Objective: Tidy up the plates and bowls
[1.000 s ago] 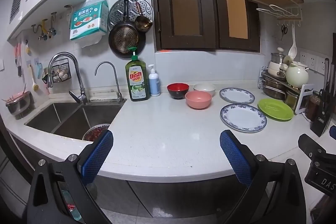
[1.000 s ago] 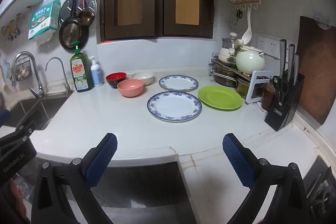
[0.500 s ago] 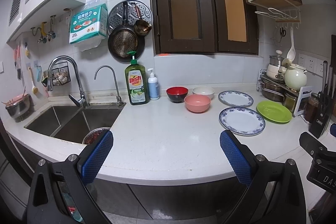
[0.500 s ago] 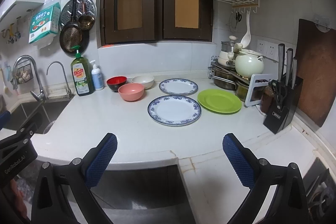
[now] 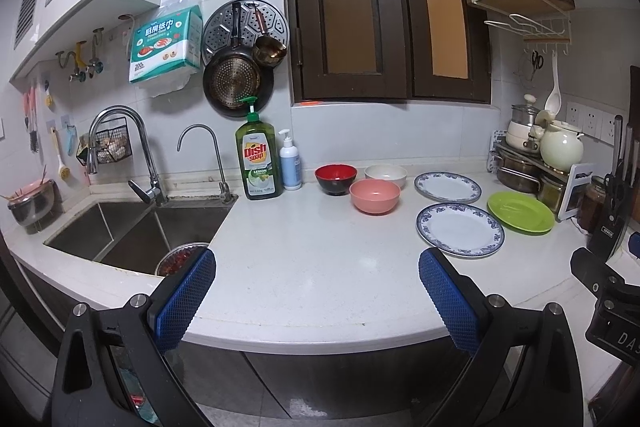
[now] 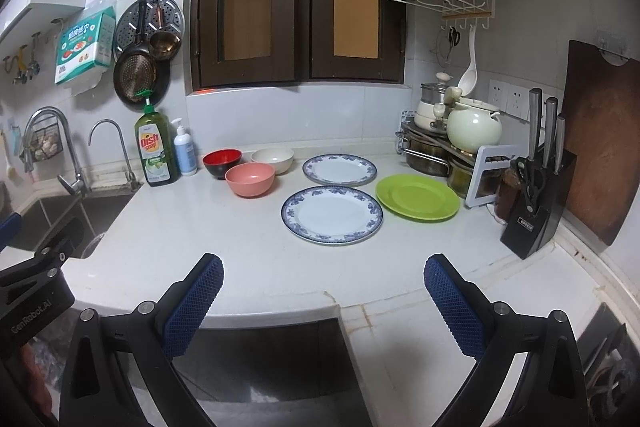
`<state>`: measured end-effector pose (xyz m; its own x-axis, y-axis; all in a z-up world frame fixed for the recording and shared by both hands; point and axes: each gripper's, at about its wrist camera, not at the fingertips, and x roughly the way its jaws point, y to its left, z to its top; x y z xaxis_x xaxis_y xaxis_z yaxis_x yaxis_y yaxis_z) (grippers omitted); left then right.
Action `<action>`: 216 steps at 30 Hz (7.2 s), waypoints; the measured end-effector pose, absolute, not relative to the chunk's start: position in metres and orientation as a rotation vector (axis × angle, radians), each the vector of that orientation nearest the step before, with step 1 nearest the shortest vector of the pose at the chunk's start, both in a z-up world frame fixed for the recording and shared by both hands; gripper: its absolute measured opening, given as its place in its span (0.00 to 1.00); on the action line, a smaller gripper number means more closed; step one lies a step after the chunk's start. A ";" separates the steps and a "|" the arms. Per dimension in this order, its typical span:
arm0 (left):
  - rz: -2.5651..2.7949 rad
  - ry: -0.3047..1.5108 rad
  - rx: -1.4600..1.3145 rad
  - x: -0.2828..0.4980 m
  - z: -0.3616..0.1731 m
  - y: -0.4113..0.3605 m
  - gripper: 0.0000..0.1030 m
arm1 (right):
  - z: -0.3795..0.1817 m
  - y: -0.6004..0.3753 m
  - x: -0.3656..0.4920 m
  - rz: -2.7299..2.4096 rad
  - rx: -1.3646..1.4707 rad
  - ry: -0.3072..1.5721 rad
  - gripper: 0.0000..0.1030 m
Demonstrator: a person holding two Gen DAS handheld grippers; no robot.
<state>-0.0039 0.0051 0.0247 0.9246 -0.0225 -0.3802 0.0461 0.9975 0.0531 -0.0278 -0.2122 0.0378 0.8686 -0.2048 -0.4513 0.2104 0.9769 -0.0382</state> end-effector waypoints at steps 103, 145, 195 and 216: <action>-0.384 0.661 0.309 0.320 -0.057 -0.147 0.88 | -0.036 -0.325 0.252 -0.481 0.176 0.761 0.89; -0.482 0.988 0.363 0.424 -0.164 -0.235 0.53 | -0.133 -0.408 0.346 -0.469 0.302 0.974 0.54; -0.462 0.912 0.286 0.394 -0.118 -0.189 0.36 | -0.101 -0.373 0.329 -0.379 0.242 0.939 0.34; -0.232 0.849 0.182 0.344 -0.078 -0.048 0.35 | -0.065 -0.260 0.312 -0.173 0.157 0.886 0.34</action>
